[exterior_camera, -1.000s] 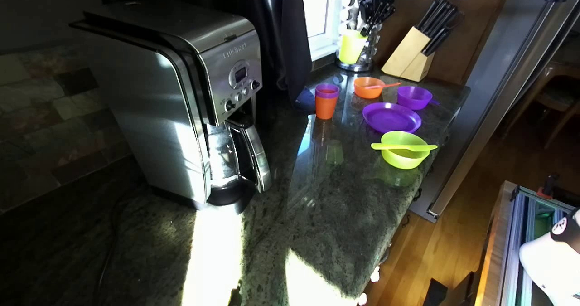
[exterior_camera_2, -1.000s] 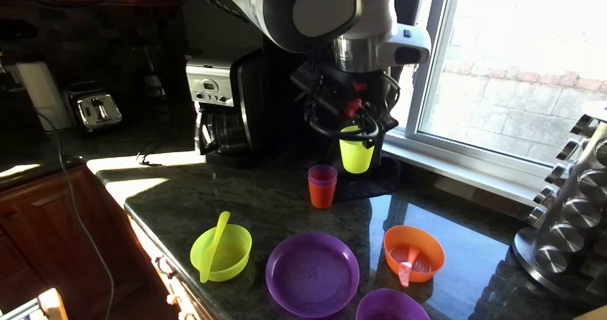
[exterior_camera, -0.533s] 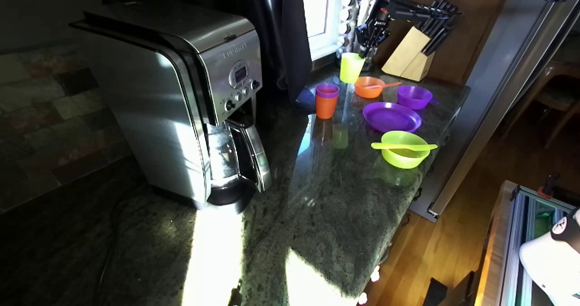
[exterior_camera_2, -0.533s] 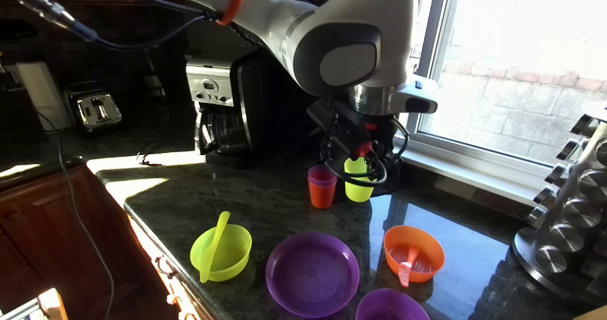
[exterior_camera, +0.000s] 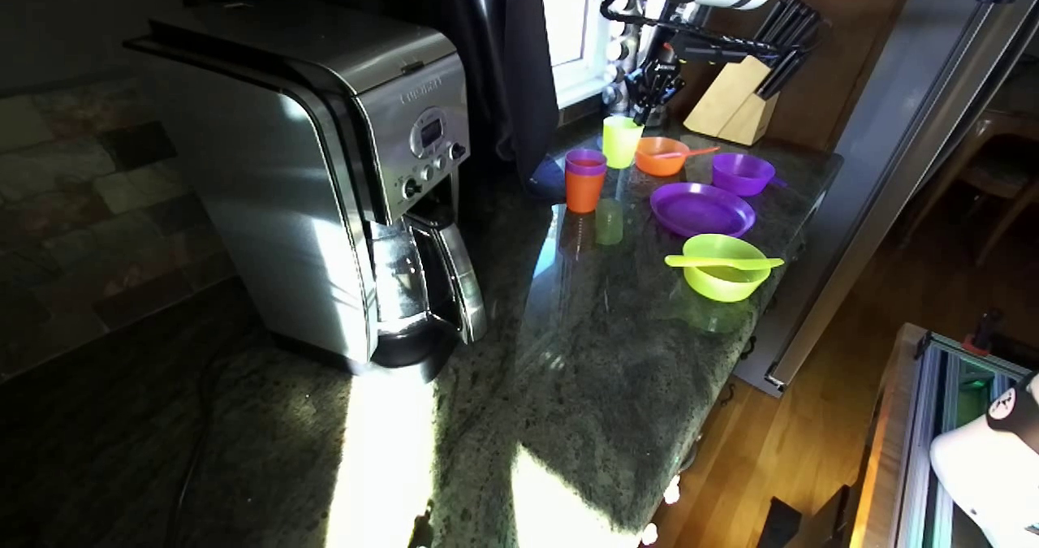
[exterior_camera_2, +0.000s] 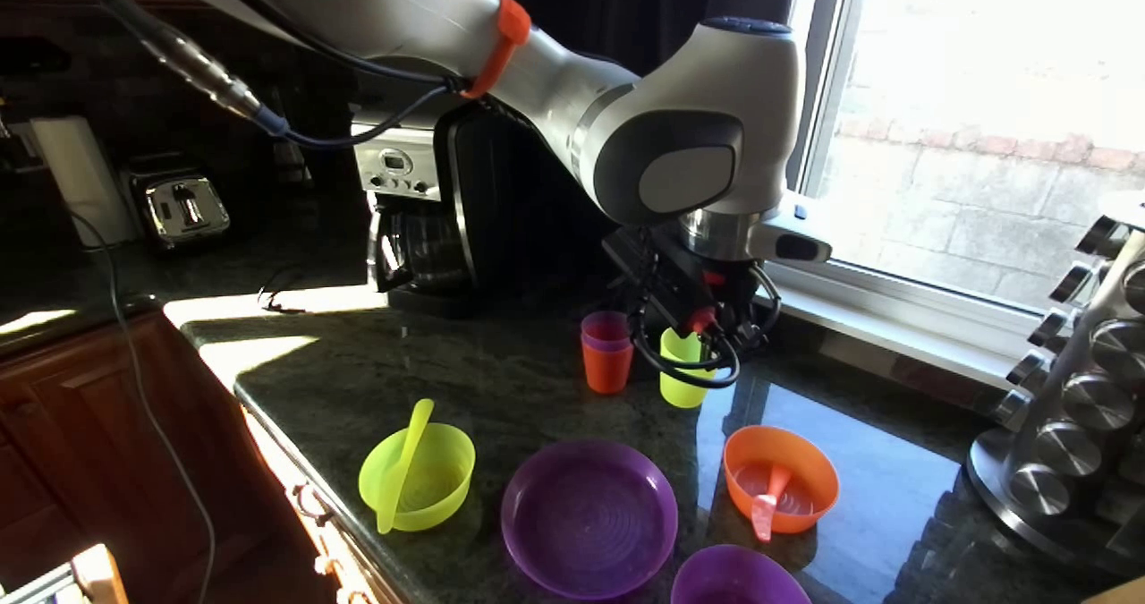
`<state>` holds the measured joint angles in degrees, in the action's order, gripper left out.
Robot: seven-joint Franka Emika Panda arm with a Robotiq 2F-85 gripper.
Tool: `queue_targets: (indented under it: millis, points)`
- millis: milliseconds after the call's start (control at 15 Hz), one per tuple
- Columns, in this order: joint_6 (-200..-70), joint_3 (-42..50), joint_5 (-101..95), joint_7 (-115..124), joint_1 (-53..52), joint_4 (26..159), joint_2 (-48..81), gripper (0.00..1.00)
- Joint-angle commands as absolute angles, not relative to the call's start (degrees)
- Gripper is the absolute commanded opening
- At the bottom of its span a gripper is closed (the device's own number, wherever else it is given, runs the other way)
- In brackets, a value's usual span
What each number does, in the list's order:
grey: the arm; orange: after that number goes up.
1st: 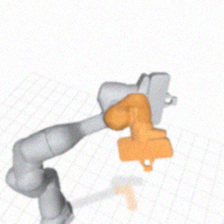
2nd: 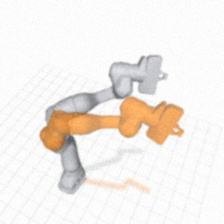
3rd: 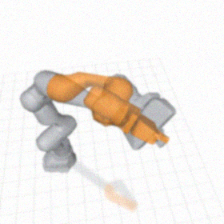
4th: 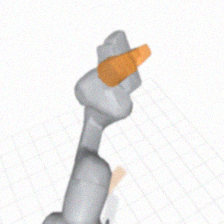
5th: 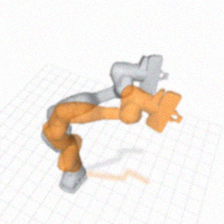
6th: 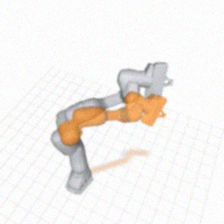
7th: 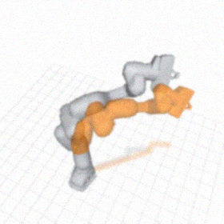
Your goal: Unstack the plastic cups and put them on the counter
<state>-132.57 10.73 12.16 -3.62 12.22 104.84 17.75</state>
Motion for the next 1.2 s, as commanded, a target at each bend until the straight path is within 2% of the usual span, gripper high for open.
queue_targets:
  millis: [0,533,600,733,1133]
  points:
    - [-130.1,9.6,13.1,-2.0,13.5,101.3,21.4,0.01]
    - [-130.1,9.1,12.1,-0.1,13.5,99.1,25.3,0.01]
    - [-130.5,9.3,11.5,0.5,13.2,99.0,25.5,0.28]
    - [-130.6,9.2,11.6,0.7,13.2,99.1,25.0,0.36]
    - [-131.3,7.9,12.7,-0.5,12.8,102.9,20.1,0.81]
